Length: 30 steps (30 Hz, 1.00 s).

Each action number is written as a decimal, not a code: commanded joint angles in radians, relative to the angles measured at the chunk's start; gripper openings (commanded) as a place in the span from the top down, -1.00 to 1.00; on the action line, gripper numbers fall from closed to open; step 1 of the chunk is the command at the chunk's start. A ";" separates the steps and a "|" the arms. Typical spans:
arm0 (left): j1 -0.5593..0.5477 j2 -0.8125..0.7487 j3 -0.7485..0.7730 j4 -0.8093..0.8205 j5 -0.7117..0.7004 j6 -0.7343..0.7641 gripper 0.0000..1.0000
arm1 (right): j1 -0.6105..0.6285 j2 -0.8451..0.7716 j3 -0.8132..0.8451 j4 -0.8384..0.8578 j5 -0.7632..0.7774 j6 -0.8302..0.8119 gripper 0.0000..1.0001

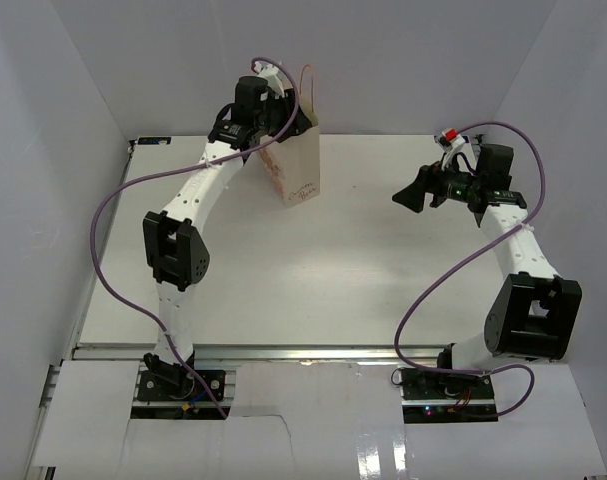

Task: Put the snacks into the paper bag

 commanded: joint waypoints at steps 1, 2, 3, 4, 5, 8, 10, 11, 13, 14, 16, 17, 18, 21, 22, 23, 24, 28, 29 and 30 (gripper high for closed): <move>0.002 -0.002 0.060 -0.004 0.048 -0.024 -0.07 | -0.005 -0.033 -0.004 0.016 -0.026 -0.002 -0.83; 0.002 -0.003 0.066 -0.003 0.045 -0.028 -0.18 | -0.005 -0.037 -0.009 0.014 -0.026 -0.004 -0.83; 0.002 -0.008 0.075 -0.004 0.039 -0.028 -0.38 | -0.005 -0.038 -0.010 0.014 -0.025 -0.005 -0.83; 0.002 -0.013 0.081 -0.003 0.033 -0.028 -0.44 | -0.005 -0.038 -0.012 0.014 -0.023 -0.004 -0.83; 0.002 -0.017 0.089 -0.004 0.019 -0.027 -0.51 | -0.005 -0.041 -0.013 0.013 -0.023 -0.005 -0.83; 0.002 -0.045 0.121 -0.003 -0.003 -0.019 -0.68 | -0.005 -0.049 -0.018 -0.007 -0.016 -0.019 -0.83; 0.002 -0.080 0.138 -0.003 -0.007 -0.013 -0.71 | -0.005 -0.052 -0.016 -0.038 0.013 -0.039 -0.83; 0.000 -0.095 0.136 -0.001 -0.001 -0.007 -0.72 | -0.005 -0.052 -0.015 -0.049 0.032 -0.045 -0.83; 0.002 -0.169 0.111 0.003 0.017 0.019 -0.79 | -0.005 -0.053 -0.009 -0.079 0.120 -0.063 -0.87; 0.002 -0.206 0.036 0.006 0.023 0.028 -0.81 | -0.005 -0.055 -0.004 -0.113 0.162 -0.065 -0.89; 0.002 -0.299 -0.094 0.032 0.032 0.051 -0.85 | -0.005 -0.063 0.001 -0.141 0.303 -0.074 -0.94; 0.002 -0.421 -0.282 0.052 0.031 0.054 -0.88 | -0.005 -0.076 -0.002 -0.155 0.353 -0.073 -0.95; 0.002 -0.492 -0.395 0.112 0.023 0.058 -0.89 | -0.005 -0.082 -0.002 -0.164 0.447 -0.074 -0.80; 0.002 -0.799 -0.866 0.268 0.013 0.048 -0.93 | -0.005 -0.116 -0.009 -0.181 0.612 -0.087 -0.80; 0.002 -0.874 -0.975 0.297 -0.009 0.047 -0.96 | -0.005 -0.124 -0.006 -0.188 0.645 -0.090 -0.80; 0.002 -1.008 -1.071 0.322 -0.020 0.036 -0.96 | -0.005 -0.136 -0.001 -0.196 0.670 -0.106 -0.80; 0.005 -1.074 -1.230 0.347 -0.033 0.028 -0.96 | -0.005 -0.142 -0.001 -0.204 0.703 -0.116 -0.80; 0.008 -1.301 -1.466 0.336 -0.087 -0.014 -0.96 | -0.007 -0.178 0.008 -0.211 0.767 -0.166 -0.80; 0.008 -1.333 -1.495 0.333 -0.113 -0.036 -0.96 | -0.008 -0.191 0.011 -0.208 0.774 -0.166 -0.80; 0.008 -1.385 -1.525 0.330 -0.124 -0.045 -0.96 | -0.008 -0.198 0.016 -0.207 0.780 -0.163 -0.80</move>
